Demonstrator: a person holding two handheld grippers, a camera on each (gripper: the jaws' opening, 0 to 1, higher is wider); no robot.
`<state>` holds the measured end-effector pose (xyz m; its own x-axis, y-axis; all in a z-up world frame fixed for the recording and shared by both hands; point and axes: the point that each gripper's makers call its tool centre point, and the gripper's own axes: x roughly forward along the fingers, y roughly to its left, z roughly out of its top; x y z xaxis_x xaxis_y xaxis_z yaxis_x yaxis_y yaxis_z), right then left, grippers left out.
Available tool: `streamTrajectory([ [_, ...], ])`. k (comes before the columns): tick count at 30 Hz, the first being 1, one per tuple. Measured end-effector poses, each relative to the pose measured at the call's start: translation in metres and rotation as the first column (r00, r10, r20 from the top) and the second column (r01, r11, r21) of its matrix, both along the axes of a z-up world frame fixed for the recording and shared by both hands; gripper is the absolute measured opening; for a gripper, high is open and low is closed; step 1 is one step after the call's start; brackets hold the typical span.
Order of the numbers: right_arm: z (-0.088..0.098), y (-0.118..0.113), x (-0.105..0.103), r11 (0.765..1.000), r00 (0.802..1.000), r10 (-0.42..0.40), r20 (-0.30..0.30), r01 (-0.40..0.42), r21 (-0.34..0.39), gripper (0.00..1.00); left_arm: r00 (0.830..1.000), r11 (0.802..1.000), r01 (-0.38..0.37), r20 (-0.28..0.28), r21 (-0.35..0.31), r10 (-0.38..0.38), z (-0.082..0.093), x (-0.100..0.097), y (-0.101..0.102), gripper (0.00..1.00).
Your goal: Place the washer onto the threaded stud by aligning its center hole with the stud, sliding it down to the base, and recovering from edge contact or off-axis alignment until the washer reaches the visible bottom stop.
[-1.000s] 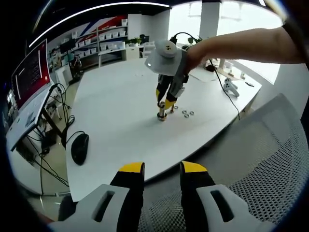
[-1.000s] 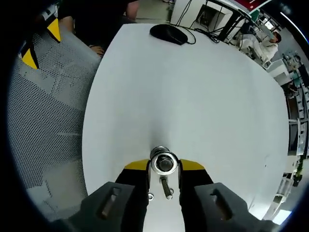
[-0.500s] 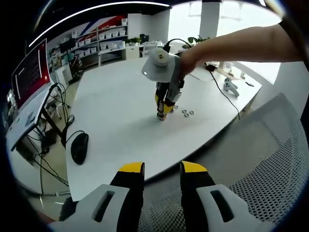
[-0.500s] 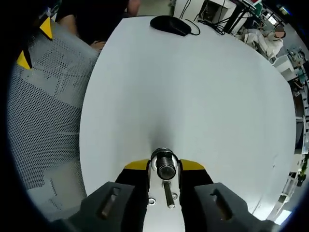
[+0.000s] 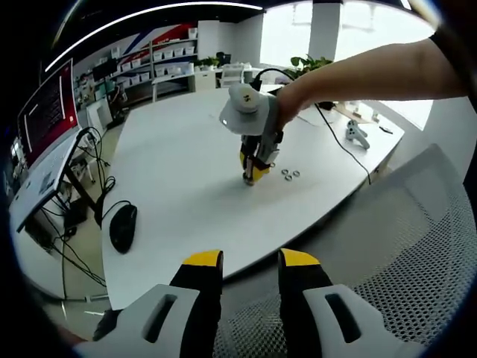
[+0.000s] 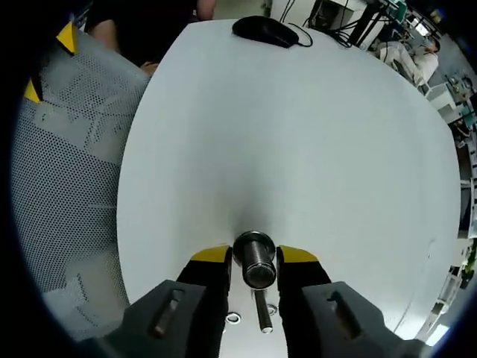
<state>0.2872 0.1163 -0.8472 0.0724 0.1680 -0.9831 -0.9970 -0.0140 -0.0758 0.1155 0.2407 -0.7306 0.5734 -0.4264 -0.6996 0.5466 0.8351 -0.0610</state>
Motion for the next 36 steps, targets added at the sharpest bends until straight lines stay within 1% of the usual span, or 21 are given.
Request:
streamTrajectory([
  [2, 0.005, 0.000, 0.002, 0.999, 1.000, -0.027, 0.007, 0.027, 0.031, 0.31, 1.000, 1.000, 0.000, 0.000, 0.000, 0.000, 0.000, 0.000, 0.000, 0.28],
  [4, 0.012, 0.001, 0.003, 0.994, 0.998, -0.069, 0.009, 0.068, 0.085, 0.33, 1.000, 1.000, 0.001, 0.000, 0.000, -0.001, 0.000, 0.000, 0.000, 0.28],
  [6, 0.019, 0.002, 0.003, 0.984, 0.994, -0.112, 0.006, 0.110, 0.143, 0.33, 1.000, 1.000, 0.001, 0.000, 0.000, -0.001, 0.000, 0.000, 0.000, 0.28],
  [9, 0.031, 0.000, 0.001, 0.960, 0.984, -0.178, 0.000, 0.174, 0.218, 0.33, 1.000, 1.000, 0.002, 0.001, 0.000, -0.002, 0.000, 0.000, 0.000, 0.28],
  [10, 0.034, -0.003, 0.001, 0.949, 0.979, -0.205, -0.004, 0.200, 0.244, 0.33, 1.000, 1.000, 0.002, 0.001, 0.000, -0.002, 0.000, 0.000, 0.000, 0.28],
  [15, 0.046, -0.016, -0.006, 0.920, 0.964, -0.265, -0.008, 0.255, 0.299, 0.34, 1.000, 1.000, 0.003, 0.004, 0.000, -0.003, 0.001, 0.000, 0.000, 0.28],
  [17, 0.052, -0.021, -0.011, 0.901, 0.955, -0.296, -0.023, 0.288, 0.323, 0.34, 1.000, 1.000, 0.003, 0.004, 0.000, -0.003, 0.001, 0.000, 0.000, 0.28],
  [20, 0.064, -0.026, -0.025, 0.846, 0.922, -0.373, -0.104, 0.384, 0.370, 0.34, 1.000, 1.000, 0.004, 0.006, 0.001, -0.004, 0.001, 0.000, 0.000, 0.28],
  [21, 0.068, -0.026, -0.028, 0.831, 0.917, -0.384, -0.112, 0.396, 0.391, 0.34, 1.000, 1.000, 0.003, 0.007, 0.000, -0.003, 0.001, 0.000, 0.000, 0.28],
  [22, 0.074, -0.027, -0.030, 0.806, 0.907, -0.405, -0.117, 0.415, 0.421, 0.34, 1.000, 1.000, 0.003, 0.009, 0.000, -0.003, 0.001, 0.000, 0.000, 0.28],
  [24, 0.080, -0.032, -0.037, 0.793, 0.899, -0.419, -0.124, 0.429, 0.433, 0.34, 1.000, 1.000, 0.003, 0.010, 0.000, -0.003, 0.001, 0.000, 0.000, 0.28],
  [26, 0.087, -0.040, -0.047, 0.768, 0.884, -0.445, -0.143, 0.459, 0.446, 0.34, 1.000, 1.000, 0.005, 0.010, 0.001, -0.006, 0.001, -0.001, 0.000, 0.28],
  [27, 0.093, -0.045, -0.053, 0.738, 0.867, -0.471, -0.163, 0.488, 0.465, 0.34, 1.000, 1.000, 0.007, 0.010, 0.001, -0.007, 0.001, -0.001, 0.000, 0.28],
  [28, 0.097, -0.050, -0.056, 0.723, 0.860, -0.482, -0.167, 0.499, 0.478, 0.34, 1.000, 1.000, 0.008, 0.010, 0.001, -0.008, 0.001, -0.001, 0.000, 0.28],
  [29, 0.102, -0.058, -0.060, 0.703, 0.847, -0.504, -0.170, 0.517, 0.489, 0.34, 1.000, 1.000, 0.006, 0.011, 0.001, -0.006, 0.001, -0.001, 0.000, 0.28],
  [31, 0.109, -0.071, -0.066, 0.687, 0.838, -0.520, -0.165, 0.525, 0.502, 0.34, 1.000, 1.000, 0.003, 0.015, -0.002, -0.003, 0.002, 0.000, -0.001, 0.28],
  [32, 0.113, -0.077, -0.069, 0.674, 0.830, -0.534, -0.161, 0.533, 0.512, 0.34, 1.000, 1.000, 0.002, 0.015, -0.004, -0.002, 0.002, 0.000, -0.001, 0.28],
  [34, 0.122, -0.093, -0.078, 0.639, 0.806, -0.569, -0.163, 0.558, 0.530, 0.34, 1.000, 1.000, 0.002, 0.017, -0.007, -0.002, 0.003, 0.000, -0.001, 0.28],
  [35, 0.125, -0.098, -0.081, 0.628, 0.799, -0.578, -0.163, 0.564, 0.537, 0.34, 1.000, 1.000, 0.004, 0.017, -0.007, -0.004, 0.003, 0.000, -0.001, 0.28],
  [36, 0.130, -0.108, -0.084, 0.603, 0.782, -0.603, -0.159, 0.577, 0.551, 0.34, 1.000, 1.000, 0.006, 0.017, -0.007, -0.006, 0.003, 0.000, -0.001, 0.28],
])
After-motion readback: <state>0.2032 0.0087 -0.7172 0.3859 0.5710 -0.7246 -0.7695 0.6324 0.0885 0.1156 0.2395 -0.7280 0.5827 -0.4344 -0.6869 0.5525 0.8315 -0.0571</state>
